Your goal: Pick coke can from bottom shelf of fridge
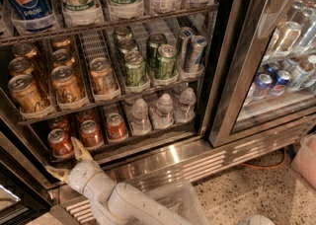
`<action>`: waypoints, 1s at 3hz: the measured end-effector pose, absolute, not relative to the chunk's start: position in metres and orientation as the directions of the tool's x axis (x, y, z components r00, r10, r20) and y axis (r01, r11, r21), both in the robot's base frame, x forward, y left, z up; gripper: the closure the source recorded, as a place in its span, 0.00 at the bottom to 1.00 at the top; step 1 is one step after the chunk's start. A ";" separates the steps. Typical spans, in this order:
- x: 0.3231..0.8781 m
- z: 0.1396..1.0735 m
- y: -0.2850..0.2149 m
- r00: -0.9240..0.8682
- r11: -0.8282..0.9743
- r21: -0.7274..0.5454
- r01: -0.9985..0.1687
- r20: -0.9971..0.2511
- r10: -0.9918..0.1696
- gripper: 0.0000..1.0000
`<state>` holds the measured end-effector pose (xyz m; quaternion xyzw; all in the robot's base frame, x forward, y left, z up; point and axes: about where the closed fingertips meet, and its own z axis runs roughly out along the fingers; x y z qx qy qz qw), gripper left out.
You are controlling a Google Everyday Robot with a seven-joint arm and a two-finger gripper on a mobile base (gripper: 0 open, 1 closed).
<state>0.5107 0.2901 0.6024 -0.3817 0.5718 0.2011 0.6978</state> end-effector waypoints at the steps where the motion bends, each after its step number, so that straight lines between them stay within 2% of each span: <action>1: 0.516 0.596 0.292 0.242 0.632 -0.279 -0.723 -0.959 -0.147 0.30; 3: 0.528 0.586 0.294 0.221 0.648 -0.258 -0.716 -0.965 -0.140 0.30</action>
Offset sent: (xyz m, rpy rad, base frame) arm 0.0166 0.0048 -0.0211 0.0290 0.0640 -0.0125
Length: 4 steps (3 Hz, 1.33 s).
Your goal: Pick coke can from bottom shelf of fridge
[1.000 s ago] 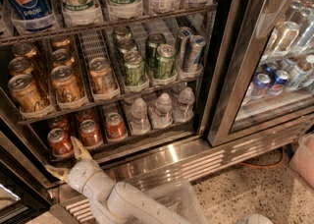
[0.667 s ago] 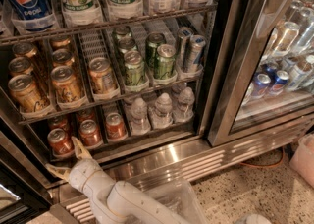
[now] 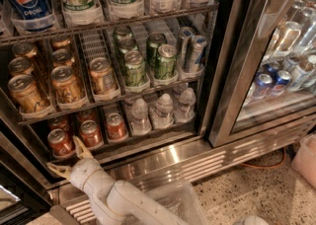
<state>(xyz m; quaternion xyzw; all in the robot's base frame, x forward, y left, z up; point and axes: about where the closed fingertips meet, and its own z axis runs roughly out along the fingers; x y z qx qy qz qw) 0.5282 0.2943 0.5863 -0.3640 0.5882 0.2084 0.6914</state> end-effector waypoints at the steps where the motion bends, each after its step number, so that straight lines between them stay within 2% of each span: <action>1: 0.536 0.585 0.294 0.225 0.659 -0.262 -0.706 -0.964 -0.142 0.33; 2: 0.569 0.588 0.302 0.249 0.679 -0.279 -0.679 -0.958 -0.144 0.35; 3: 0.578 0.589 0.307 0.259 0.677 -0.284 -0.679 -0.955 -0.142 0.35; 4: 0.584 0.589 0.312 0.267 0.671 -0.290 -0.682 -0.953 -0.140 0.54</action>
Offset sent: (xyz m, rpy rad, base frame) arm 0.0255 0.0002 -0.0026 0.0029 -0.0212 -0.0446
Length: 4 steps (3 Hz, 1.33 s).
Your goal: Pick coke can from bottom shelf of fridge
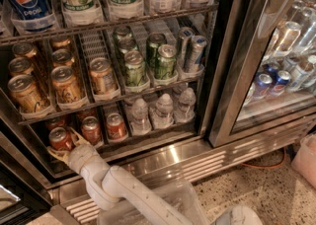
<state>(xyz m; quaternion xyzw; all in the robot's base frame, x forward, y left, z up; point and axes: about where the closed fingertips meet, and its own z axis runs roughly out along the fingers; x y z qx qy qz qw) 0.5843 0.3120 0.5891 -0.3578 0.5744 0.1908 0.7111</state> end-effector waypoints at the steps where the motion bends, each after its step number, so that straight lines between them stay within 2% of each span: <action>1: 0.584 0.589 0.312 0.268 0.671 -0.290 -0.682 -0.953 -0.140 0.78; 2: 0.575 0.596 0.310 0.285 0.664 -0.307 -0.682 -0.947 -0.144 0.99; 4: 0.562 0.606 0.301 0.303 0.657 -0.329 -0.679 -0.940 -0.157 1.00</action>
Offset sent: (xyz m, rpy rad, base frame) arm -0.0220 -0.0063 0.0145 -0.0153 -0.0412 0.0152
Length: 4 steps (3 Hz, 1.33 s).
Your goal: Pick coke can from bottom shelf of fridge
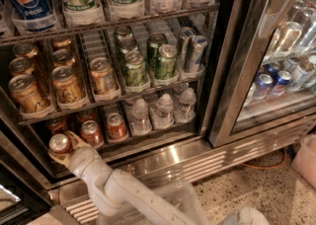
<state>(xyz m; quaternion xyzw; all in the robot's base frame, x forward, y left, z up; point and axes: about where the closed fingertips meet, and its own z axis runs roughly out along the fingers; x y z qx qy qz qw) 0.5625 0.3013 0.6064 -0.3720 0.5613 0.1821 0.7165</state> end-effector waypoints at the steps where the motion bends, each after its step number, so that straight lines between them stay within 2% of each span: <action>1: 0.559 0.612 0.300 0.310 0.650 -0.334 -0.683 -0.938 -0.156 1.00; 2: 0.555 0.616 0.297 0.319 0.641 -0.342 -0.687 -0.935 -0.156 1.00; 4: 0.502 0.693 0.275 0.414 0.554 -0.390 -0.735 -0.906 -0.089 1.00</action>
Offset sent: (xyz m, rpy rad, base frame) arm -0.0657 -0.0341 0.0923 0.0005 -0.0918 0.1566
